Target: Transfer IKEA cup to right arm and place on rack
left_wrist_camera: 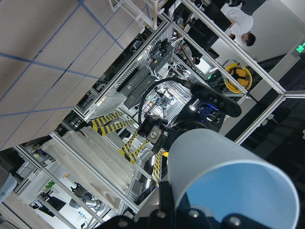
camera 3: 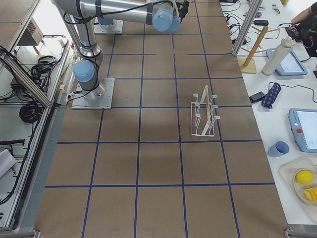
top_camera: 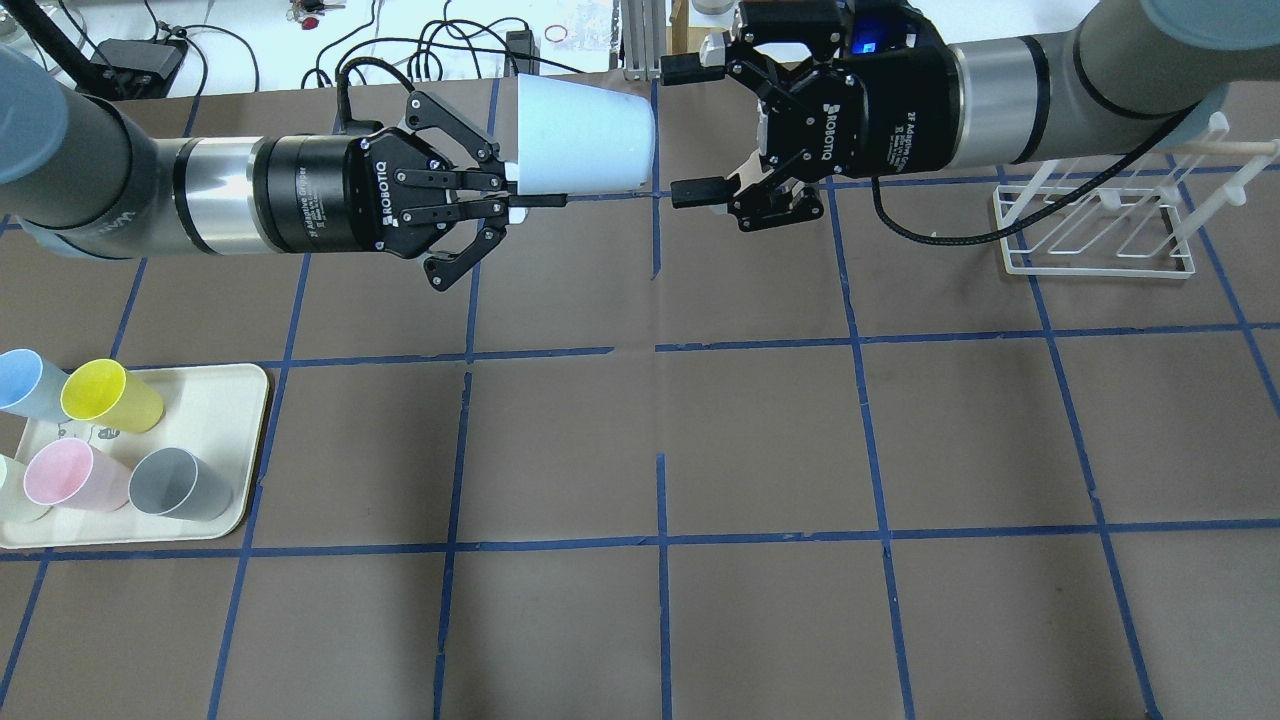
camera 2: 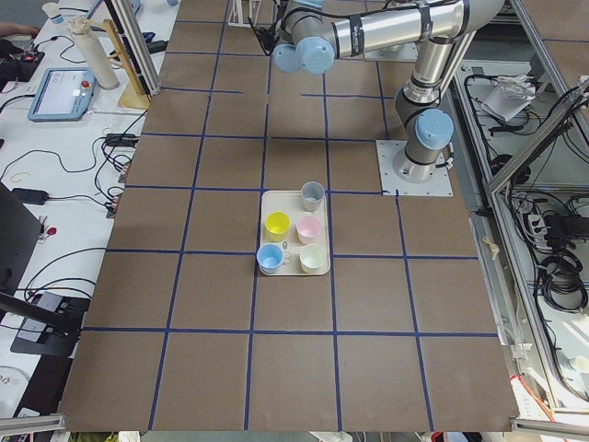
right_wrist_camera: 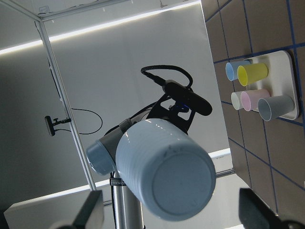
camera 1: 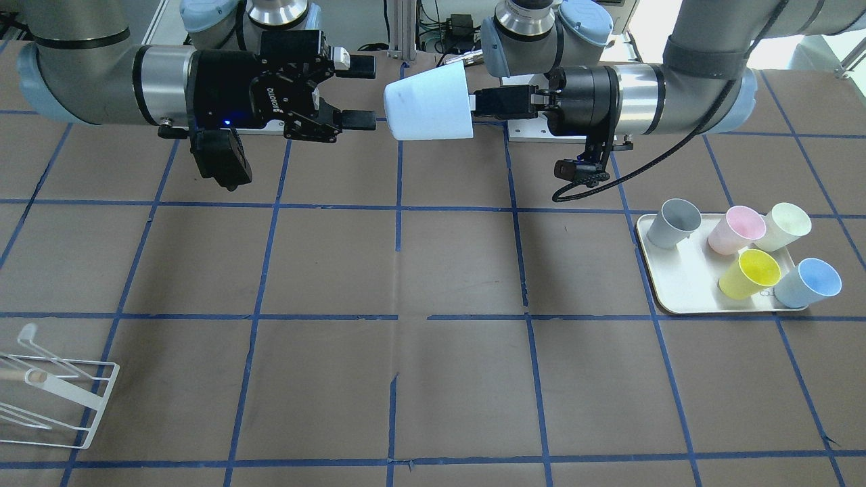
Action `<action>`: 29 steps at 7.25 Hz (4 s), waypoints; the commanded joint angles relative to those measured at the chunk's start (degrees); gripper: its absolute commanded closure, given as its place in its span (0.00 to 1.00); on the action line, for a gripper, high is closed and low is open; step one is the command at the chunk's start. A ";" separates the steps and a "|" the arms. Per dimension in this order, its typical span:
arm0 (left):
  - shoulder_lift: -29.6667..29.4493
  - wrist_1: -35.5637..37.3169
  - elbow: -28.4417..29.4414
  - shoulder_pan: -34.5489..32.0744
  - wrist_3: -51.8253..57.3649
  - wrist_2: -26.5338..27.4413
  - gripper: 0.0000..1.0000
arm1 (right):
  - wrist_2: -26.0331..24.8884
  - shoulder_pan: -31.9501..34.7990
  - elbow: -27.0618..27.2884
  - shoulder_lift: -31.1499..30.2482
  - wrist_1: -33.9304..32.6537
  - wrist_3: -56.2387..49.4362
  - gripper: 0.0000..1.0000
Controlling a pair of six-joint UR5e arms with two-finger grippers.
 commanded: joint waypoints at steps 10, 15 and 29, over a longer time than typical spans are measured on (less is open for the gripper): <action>-0.08 -1.72 0.00 -4.22 0.42 -5.67 1.00 | 2.77 1.39 -0.80 0.58 0.25 2.72 0.04; 0.44 -1.72 0.09 -4.13 0.42 -5.59 1.00 | 2.77 1.38 -0.89 0.49 0.34 2.72 0.26; 1.41 29.90 6.77 9.06 -13.50 41.67 0.00 | -17.23 0.42 -3.09 0.32 -11.94 5.44 0.55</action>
